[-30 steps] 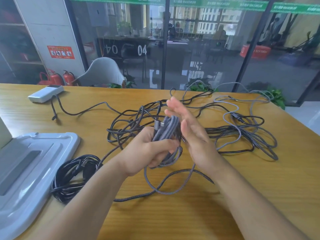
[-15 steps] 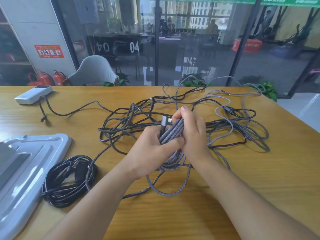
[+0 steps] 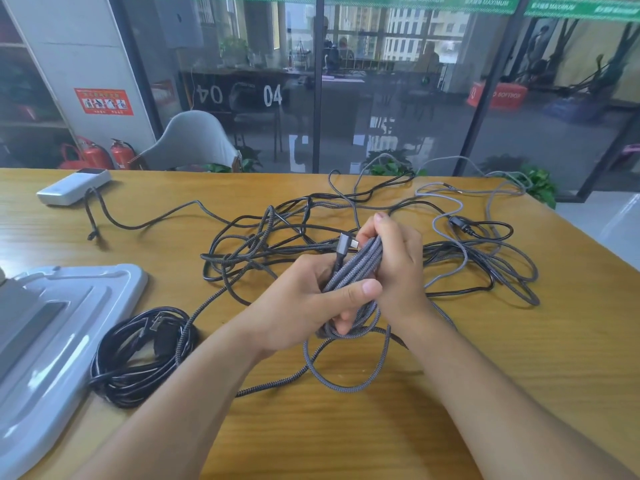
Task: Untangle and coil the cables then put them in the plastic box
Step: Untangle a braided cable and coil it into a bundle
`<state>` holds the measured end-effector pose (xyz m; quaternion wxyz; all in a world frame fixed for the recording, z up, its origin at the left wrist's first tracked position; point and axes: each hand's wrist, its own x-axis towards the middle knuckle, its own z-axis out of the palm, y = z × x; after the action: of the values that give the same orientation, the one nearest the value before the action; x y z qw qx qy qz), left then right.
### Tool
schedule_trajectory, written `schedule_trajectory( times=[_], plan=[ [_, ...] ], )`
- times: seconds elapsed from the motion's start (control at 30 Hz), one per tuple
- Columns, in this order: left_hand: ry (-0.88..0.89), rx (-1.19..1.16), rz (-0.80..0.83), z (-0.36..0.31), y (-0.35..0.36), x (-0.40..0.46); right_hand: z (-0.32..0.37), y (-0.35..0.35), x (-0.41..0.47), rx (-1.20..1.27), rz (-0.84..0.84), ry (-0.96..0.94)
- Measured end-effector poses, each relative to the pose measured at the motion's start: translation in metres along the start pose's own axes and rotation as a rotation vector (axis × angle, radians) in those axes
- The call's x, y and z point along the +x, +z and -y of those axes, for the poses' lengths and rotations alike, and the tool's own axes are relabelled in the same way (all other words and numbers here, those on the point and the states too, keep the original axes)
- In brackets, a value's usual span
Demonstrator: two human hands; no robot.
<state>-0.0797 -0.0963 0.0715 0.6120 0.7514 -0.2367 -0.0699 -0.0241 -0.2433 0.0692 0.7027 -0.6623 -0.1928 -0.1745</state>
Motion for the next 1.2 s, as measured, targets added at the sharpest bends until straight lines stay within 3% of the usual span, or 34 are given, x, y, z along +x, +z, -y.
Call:
schedule_trajectory(
  times=[0.17,0.3,0.43,0.57,0.7,0.8,0.87,1.03,1.2],
  plan=[
    [0.009,-0.126,0.031,-0.002,0.005,-0.001,0.0,0.001,-0.004,0.035,0.028,-0.025],
    [-0.024,-0.158,-0.038,0.0,0.011,0.003,-0.003,0.0,-0.003,-0.023,0.055,-0.02],
    [-0.034,-0.078,-0.163,0.002,0.006,0.003,-0.01,-0.003,0.0,-0.074,0.15,0.01],
    [-0.002,-0.09,-0.407,0.002,-0.023,0.0,-0.014,-0.01,-0.003,-0.21,0.181,-0.03],
    [0.007,-0.148,-0.574,0.002,-0.053,-0.007,-0.008,-0.02,-0.01,-0.535,0.525,-0.215],
    [0.023,-0.188,-0.58,0.003,-0.057,-0.007,0.0,-0.011,-0.015,-0.589,0.861,-0.104],
    [0.03,-0.185,-0.568,0.003,-0.055,-0.007,0.002,-0.012,-0.015,-0.574,0.98,0.003],
    [0.036,-0.293,-0.518,-0.004,-0.056,-0.011,-0.003,-0.037,0.004,-0.604,0.882,0.123],
    [0.01,-0.356,-0.325,-0.007,-0.049,-0.011,-0.017,-0.064,0.023,-0.758,0.773,0.114]
  ],
)
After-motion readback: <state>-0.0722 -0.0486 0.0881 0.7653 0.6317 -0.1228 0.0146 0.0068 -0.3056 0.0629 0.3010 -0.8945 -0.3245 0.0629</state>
